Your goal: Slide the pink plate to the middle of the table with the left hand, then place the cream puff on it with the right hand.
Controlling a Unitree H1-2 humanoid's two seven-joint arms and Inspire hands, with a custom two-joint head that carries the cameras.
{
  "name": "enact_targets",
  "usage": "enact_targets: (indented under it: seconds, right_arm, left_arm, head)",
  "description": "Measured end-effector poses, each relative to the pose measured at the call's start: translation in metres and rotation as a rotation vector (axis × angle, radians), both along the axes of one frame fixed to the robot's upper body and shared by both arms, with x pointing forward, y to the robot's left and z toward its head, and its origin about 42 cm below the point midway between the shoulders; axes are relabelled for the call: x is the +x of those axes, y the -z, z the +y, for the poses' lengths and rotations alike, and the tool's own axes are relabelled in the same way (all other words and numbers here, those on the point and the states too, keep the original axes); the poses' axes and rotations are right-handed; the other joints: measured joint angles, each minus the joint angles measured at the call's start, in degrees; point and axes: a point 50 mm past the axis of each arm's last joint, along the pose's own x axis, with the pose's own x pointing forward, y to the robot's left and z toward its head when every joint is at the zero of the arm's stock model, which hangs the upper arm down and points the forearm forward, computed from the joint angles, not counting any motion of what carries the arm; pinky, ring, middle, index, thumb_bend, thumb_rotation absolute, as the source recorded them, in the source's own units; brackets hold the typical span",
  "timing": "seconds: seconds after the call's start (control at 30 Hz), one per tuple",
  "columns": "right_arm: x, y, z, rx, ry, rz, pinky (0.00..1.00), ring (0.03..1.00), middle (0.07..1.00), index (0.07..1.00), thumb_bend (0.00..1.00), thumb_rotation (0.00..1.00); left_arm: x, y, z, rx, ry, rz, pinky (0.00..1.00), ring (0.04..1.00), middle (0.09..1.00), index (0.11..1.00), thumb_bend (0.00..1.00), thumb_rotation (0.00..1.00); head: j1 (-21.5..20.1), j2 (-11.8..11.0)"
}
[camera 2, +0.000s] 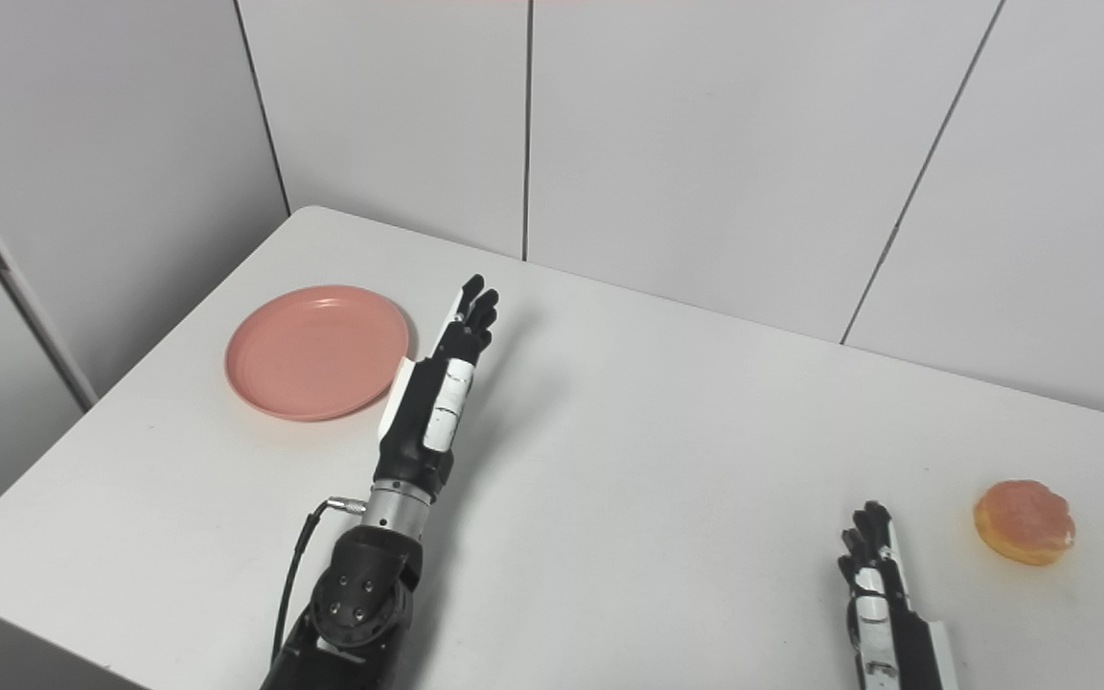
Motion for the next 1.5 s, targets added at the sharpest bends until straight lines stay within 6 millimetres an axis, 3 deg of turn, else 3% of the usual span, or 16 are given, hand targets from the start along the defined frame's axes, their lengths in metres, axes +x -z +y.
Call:
enact_targets:
  seconds: [0.33,0.63,0.87,1.0,1.1,1.17,1.27,1.4,1.5]
  right_arm:
    - [0.0,0.0,0.0,-0.003,0.0,-0.002,1.0,1.0,1.0,1.0,0.38,1.0]
    - [0.0,0.0,0.0,-0.001,-0.004,-0.002,1.0,1.0,1.0,1.0,0.39,0.99]
    - [0.001,0.0,0.0,0.001,-0.009,-0.002,1.0,1.0,1.0,1.0,0.37,0.97]
    - [0.002,0.0,0.0,-0.002,-0.013,-0.003,1.0,1.0,1.0,1.0,0.36,0.99]
    - [0.002,0.0,-0.002,-0.012,-0.023,-0.005,1.0,1.0,1.0,1.0,0.37,0.98]
    - [0.002,0.0,-0.002,-0.015,-0.024,-0.006,1.0,1.0,1.0,1.0,0.37,0.96]
    - [0.002,0.0,-0.002,-0.014,-0.024,-0.006,1.0,1.0,1.0,1.0,0.37,0.93]
    - [0.003,0.0,-0.002,-0.013,-0.028,-0.005,1.0,1.0,1.0,1.0,0.37,0.92]
    - [0.006,0.001,-0.001,-0.013,-0.034,-0.006,1.0,1.0,1.0,1.0,0.37,0.92]
  left_arm:
    - [0.008,-0.012,0.065,-0.042,-0.149,-0.036,0.96,0.918,0.913,0.905,0.74,1.0]
    - [0.006,-0.024,0.099,-0.035,-0.263,-0.07,0.93,0.888,0.876,0.887,0.78,1.0]
    - [0.005,-0.02,0.12,-0.044,-0.389,-0.065,0.94,0.861,0.826,0.824,0.8,1.0]
    - [0.004,-0.012,0.146,-0.049,-0.461,-0.066,0.93,0.847,0.817,0.813,0.8,1.0]
    - [0.0,-0.013,0.161,-0.057,-0.504,-0.09,0.83,0.814,0.796,0.796,0.79,1.0]
    - [-0.002,-0.013,0.171,-0.061,-0.533,-0.1,0.93,0.823,0.805,0.801,0.78,1.0]
    - [-0.005,-0.014,0.18,-0.064,-0.578,-0.101,0.98,0.836,0.794,0.794,0.76,1.0]
    - [-0.006,-0.009,0.187,-0.068,-0.62,-0.07,1.0,0.876,0.776,0.79,0.73,1.0]
    - [-0.005,0.002,0.194,-0.064,-0.637,-0.02,1.0,0.846,0.792,0.799,0.72,1.0]
  head:
    - [0.3,-0.3]
    - [0.1,-0.2]
    - [0.3,-0.8]
    - [0.3,-0.8]
    - [0.5,-0.8]
    - [0.7,-0.8]
    - [0.9,-0.9]
    - [0.9,-0.8]
    - [0.6,-1.2]
